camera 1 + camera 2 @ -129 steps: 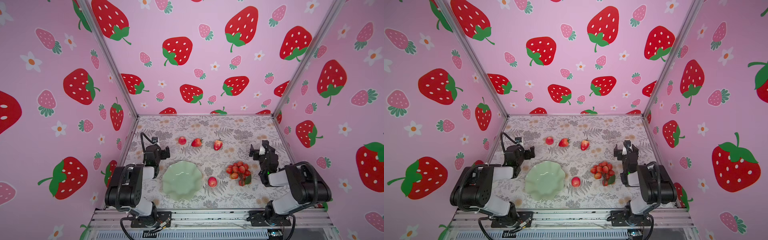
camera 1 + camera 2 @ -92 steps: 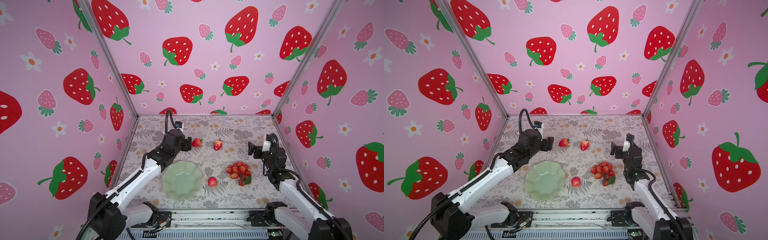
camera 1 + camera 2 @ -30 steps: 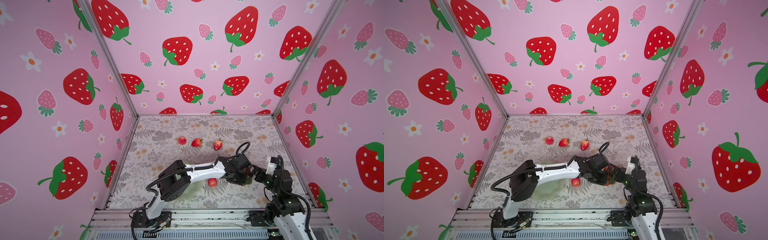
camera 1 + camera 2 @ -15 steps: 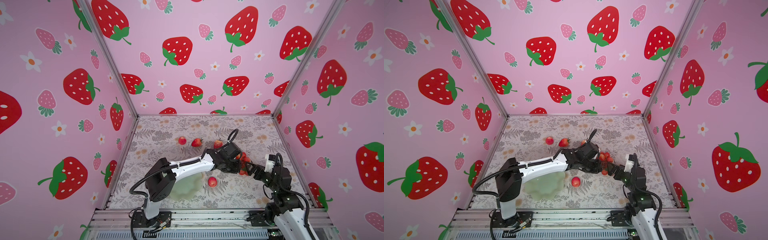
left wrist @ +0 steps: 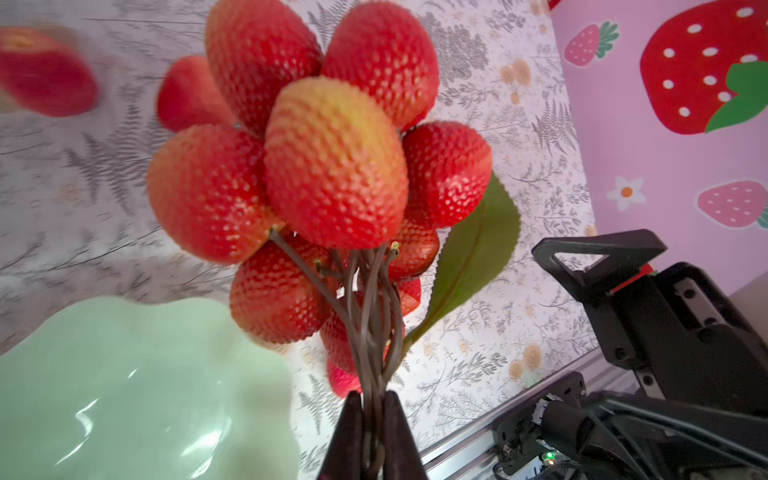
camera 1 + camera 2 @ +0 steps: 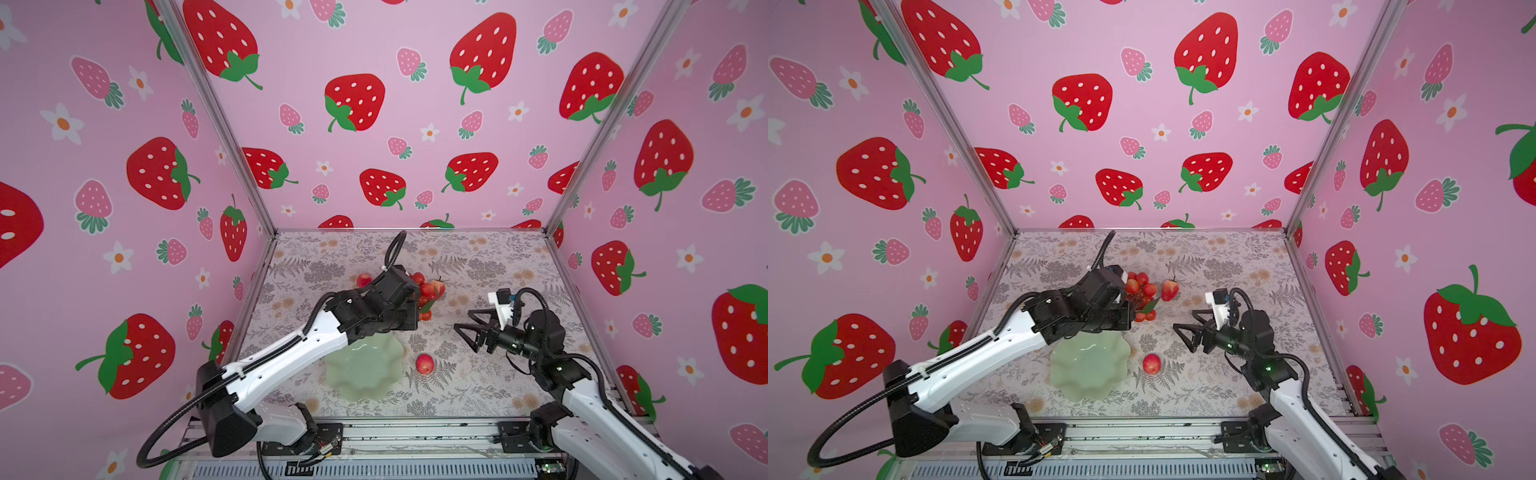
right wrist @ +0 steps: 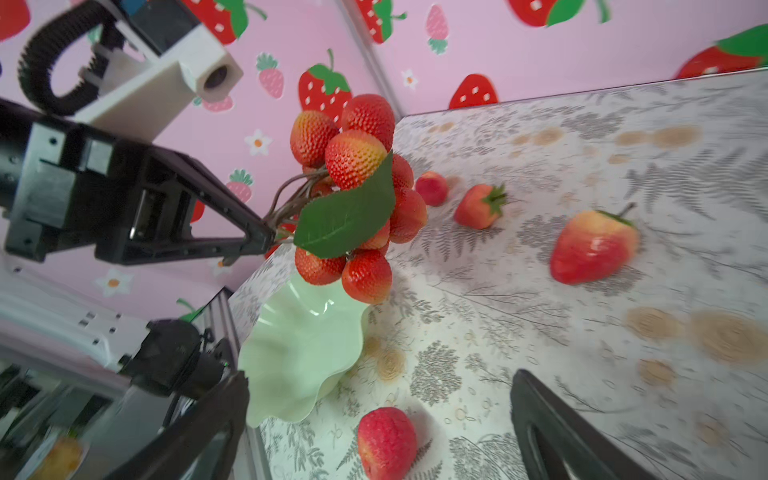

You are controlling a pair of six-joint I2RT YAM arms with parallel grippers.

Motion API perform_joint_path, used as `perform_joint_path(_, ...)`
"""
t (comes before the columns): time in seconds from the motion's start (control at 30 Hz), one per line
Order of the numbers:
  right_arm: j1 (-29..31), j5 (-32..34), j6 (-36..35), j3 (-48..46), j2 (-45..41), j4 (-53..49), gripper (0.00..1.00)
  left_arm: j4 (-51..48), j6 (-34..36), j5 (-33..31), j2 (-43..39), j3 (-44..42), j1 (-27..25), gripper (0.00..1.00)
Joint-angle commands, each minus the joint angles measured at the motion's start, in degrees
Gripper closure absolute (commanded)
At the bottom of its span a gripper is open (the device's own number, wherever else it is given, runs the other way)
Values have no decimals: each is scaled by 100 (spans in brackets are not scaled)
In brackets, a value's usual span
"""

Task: Place and organize the fake fruits in the fruit bowl
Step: 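Carry the berry bunch into the green bowl with left gripper while right arm advances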

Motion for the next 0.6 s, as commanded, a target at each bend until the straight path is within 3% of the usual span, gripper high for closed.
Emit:
perform_joint_path(0.0,709,114,-453,317,370,586,1,-1459,-538,-720,-662,-492,-15,100)
perform_joint_path(0.1,1176,113,-443,343,668,1075,1,-1724,-1024,-595,-1267,-1222,-15,100)
perform_joint_path(0.27,1420,47,-303,336,1199,1469,1,-1505,-1495,-428,-1612,-2136,-83,100)
perform_joint_path(0.57,1457,377,-444,181,888,1067,1,-1012,-1419,-417,-1164,-2521,-71,100)
